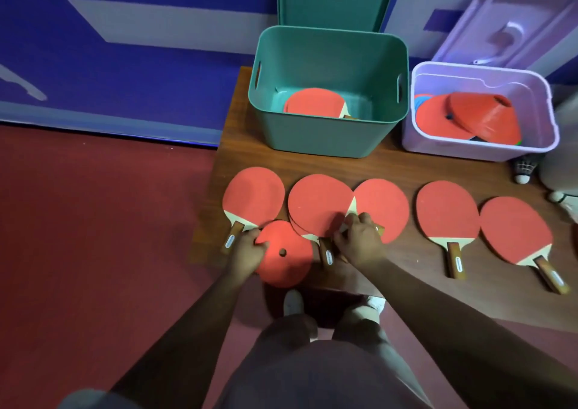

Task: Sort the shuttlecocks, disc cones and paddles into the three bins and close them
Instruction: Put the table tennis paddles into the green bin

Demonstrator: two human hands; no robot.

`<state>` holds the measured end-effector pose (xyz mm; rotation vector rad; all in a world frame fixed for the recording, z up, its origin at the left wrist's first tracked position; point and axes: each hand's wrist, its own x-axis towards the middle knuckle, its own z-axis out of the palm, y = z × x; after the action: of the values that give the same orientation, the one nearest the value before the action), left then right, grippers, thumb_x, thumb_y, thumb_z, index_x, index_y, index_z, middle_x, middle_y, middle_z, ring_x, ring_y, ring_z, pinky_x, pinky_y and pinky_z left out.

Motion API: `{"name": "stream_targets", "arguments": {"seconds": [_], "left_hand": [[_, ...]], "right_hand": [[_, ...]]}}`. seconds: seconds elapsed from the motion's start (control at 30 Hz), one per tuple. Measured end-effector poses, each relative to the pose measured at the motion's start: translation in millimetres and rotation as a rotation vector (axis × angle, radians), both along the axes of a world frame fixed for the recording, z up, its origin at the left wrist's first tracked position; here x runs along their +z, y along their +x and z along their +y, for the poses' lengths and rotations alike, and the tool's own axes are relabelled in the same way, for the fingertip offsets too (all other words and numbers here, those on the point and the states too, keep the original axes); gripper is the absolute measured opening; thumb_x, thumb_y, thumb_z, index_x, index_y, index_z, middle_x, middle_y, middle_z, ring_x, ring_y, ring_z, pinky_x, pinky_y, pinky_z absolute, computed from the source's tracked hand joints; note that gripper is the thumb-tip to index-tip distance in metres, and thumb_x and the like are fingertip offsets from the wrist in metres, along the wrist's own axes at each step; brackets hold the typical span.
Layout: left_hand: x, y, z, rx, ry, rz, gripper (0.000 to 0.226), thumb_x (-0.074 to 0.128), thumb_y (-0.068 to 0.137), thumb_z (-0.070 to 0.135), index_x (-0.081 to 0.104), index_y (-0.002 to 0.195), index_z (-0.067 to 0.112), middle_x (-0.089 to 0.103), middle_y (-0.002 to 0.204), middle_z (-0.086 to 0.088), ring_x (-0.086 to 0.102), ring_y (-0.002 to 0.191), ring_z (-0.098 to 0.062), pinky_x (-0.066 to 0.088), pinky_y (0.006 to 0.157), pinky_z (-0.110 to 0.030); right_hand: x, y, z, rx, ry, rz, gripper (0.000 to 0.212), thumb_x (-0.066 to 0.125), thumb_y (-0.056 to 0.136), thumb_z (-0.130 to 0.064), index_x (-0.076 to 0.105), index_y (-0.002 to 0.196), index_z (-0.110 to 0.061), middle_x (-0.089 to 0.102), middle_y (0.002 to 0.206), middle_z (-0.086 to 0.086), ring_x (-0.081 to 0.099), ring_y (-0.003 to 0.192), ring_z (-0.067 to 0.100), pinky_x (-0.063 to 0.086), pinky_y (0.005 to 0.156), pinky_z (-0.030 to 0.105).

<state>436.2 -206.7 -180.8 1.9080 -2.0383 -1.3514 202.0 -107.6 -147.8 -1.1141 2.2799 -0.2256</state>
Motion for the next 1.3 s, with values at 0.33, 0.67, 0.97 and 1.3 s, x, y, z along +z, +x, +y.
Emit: {"name": "stream_targets", "arguments": {"seconds": [0.33, 0.67, 0.97, 1.3], "left_hand": [[83, -26, -54, 0.253, 0.323, 0.636, 0.022, 0.063, 0.078, 0.012, 0.067, 0.099, 0.019, 0.068, 0.088, 0.000, 0.062, 0.078, -0.017, 0.047, 0.071, -0.030], [30, -101, -51, 0.272, 0.268, 0.043, 0.057, 0.064, 0.082, 0.044, 0.060, 0.119, 0.002, 0.064, 0.119, -0.016, 0.061, 0.111, -0.033, 0.050, 0.093, -0.037], [6, -119, -43, 0.367, 0.296, -0.002, 0.075, 0.077, 0.064, 0.035, 0.048, 0.124, 0.000, 0.060, 0.115, -0.014, 0.062, 0.103, -0.033, 0.050, 0.081, -0.033], [25, -122, -34, 0.405, 0.428, 0.398, 0.046, 0.066, 0.088, 0.030, 0.044, 0.127, 0.021, 0.055, 0.128, -0.005, 0.059, 0.109, -0.028, 0.053, 0.090, -0.052]], "right_hand": [[39, 20, -40, -0.444, -0.180, -1.004, 0.039, 0.073, 0.084, -0.037, 0.063, 0.108, -0.009, 0.070, 0.105, 0.010, 0.069, 0.087, 0.020, 0.054, 0.071, 0.029], [21, -71, -30, -0.980, -0.362, -0.877, 0.032, 0.061, 0.092, -0.006, 0.054, 0.122, -0.001, 0.062, 0.116, 0.017, 0.062, 0.094, 0.028, 0.054, 0.083, 0.044], [-7, -70, -19, -0.780, -0.170, -0.482, 0.015, 0.057, 0.094, -0.024, 0.054, 0.090, -0.009, 0.062, 0.091, 0.014, 0.059, 0.083, 0.028, 0.052, 0.078, 0.042], [2, -68, -6, -0.758, -0.250, -0.701, 0.012, 0.056, 0.096, -0.021, 0.056, 0.104, -0.012, 0.063, 0.094, 0.003, 0.060, 0.089, 0.021, 0.052, 0.085, 0.041]]}}
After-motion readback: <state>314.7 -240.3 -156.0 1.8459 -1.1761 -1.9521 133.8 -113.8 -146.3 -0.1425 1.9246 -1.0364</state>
